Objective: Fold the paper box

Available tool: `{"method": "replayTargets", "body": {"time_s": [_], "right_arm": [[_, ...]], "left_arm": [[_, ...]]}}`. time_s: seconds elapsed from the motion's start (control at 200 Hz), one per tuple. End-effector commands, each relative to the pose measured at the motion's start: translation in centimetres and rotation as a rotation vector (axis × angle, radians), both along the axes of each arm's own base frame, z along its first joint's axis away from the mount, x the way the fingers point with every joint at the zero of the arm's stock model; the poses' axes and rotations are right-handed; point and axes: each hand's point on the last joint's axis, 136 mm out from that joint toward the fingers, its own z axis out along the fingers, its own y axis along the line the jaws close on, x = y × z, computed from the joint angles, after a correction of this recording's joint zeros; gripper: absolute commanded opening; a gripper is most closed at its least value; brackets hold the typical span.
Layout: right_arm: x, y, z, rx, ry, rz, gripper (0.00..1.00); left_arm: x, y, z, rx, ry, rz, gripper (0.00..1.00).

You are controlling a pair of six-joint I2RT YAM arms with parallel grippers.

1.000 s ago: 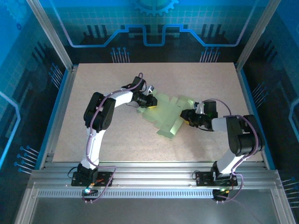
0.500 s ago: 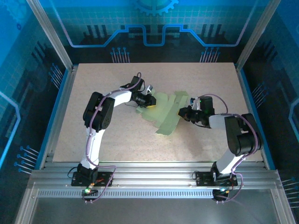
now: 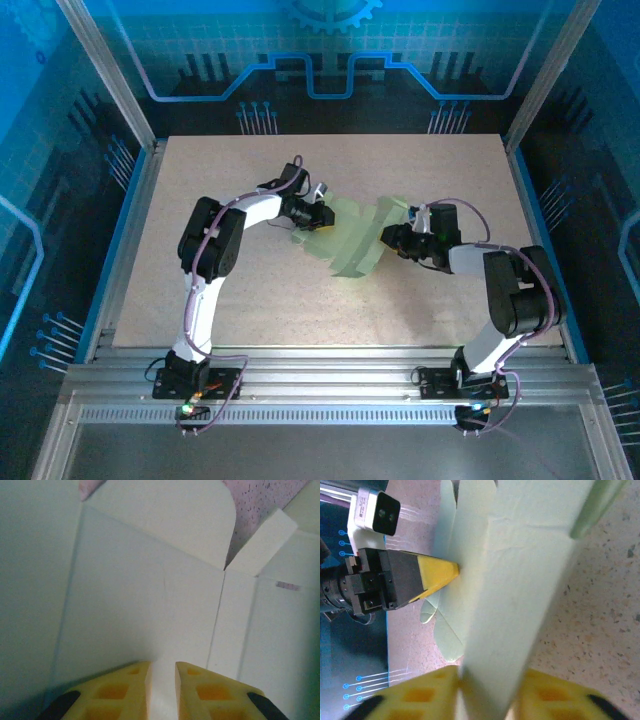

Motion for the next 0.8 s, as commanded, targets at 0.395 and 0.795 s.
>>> {"method": "replayTargets", "body": {"time_s": [0.395, 0.795], "right_arm": [[6.5, -1.6, 2.2, -0.019, -0.081, -0.031, 0.31], [4.8, -1.7, 1.8, -0.059, -0.019, -0.041, 0.4]], "left_arm": [[-3.6, 1.6, -6.0, 0.1, 0.188, 0.007, 0.21], [-3.6, 1.5, -6.0, 0.102, 0.188, 0.007, 0.21]]}}
